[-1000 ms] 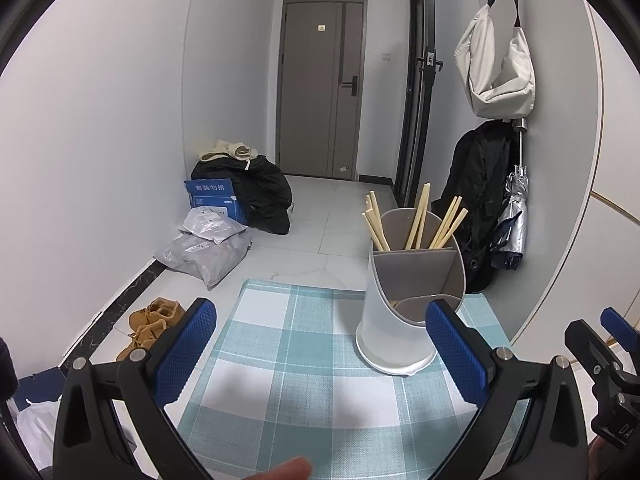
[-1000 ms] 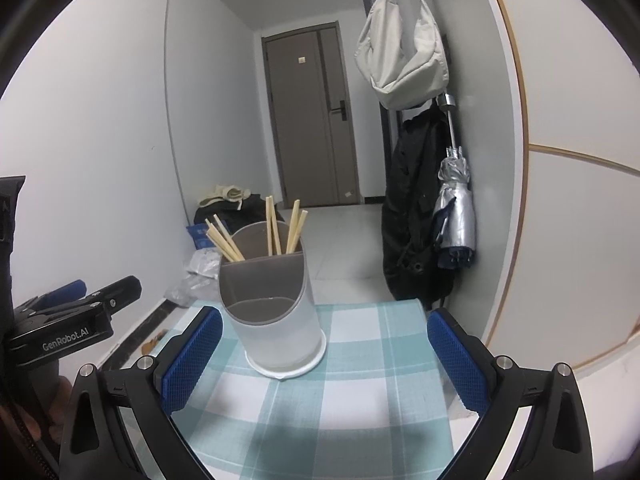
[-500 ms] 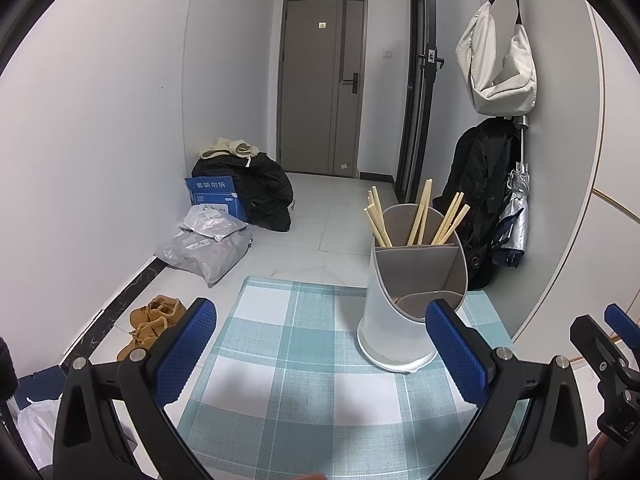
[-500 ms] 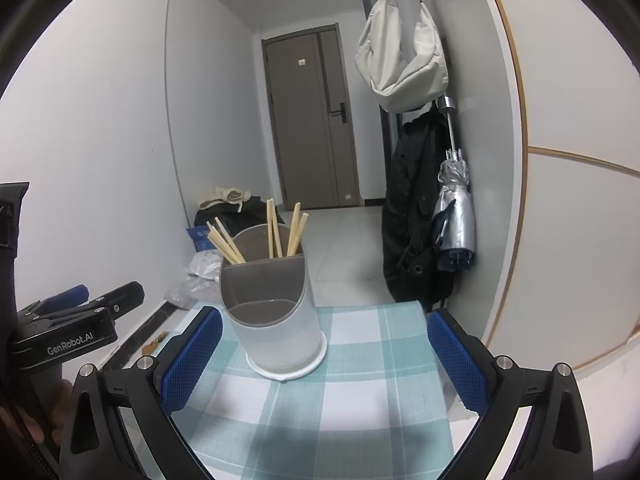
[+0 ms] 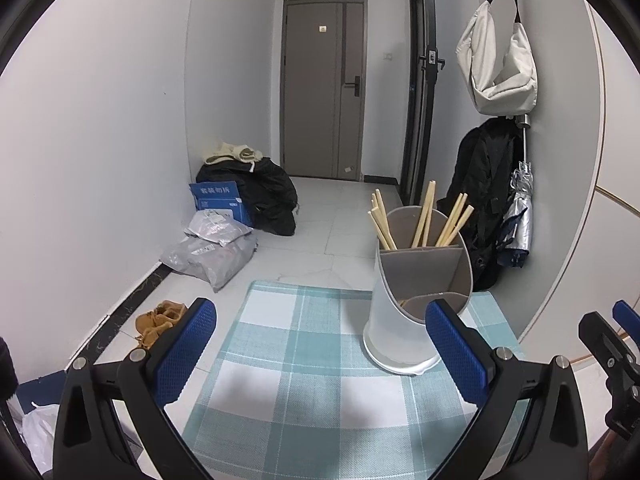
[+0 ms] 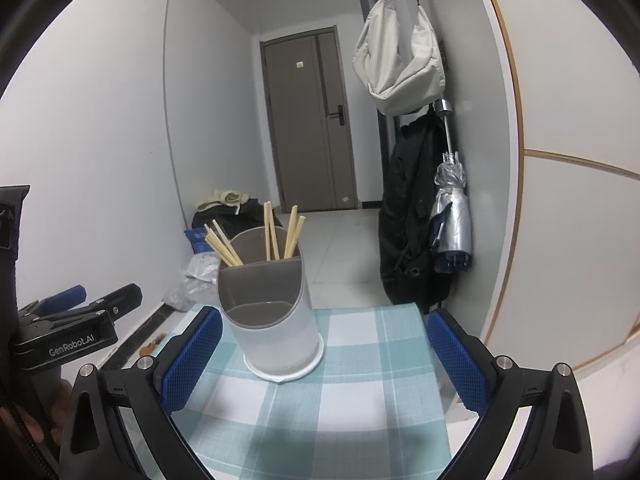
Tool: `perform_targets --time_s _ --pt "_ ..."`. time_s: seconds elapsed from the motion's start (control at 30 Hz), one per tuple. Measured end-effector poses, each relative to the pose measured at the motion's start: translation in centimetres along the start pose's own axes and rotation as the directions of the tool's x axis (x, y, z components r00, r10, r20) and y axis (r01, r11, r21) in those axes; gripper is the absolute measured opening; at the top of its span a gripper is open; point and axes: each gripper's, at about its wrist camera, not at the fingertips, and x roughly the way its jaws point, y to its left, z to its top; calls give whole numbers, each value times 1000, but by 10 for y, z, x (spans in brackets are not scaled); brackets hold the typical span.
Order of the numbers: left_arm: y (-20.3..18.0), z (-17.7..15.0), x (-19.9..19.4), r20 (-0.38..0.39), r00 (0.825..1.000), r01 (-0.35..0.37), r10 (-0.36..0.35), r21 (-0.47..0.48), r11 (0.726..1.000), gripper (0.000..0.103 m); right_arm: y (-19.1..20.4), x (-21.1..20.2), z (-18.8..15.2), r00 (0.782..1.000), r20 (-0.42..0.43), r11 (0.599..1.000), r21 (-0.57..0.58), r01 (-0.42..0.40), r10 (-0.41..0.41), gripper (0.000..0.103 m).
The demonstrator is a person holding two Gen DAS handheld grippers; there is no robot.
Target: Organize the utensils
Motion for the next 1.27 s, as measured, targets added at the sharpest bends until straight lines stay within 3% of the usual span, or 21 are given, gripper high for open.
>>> perform_targets --time_s 1.27 --pt "0 -3 -1 18 1000 -4 4 -8 1000 102 6 1 -2 1000 -14 1000 -3 2 -2 103"
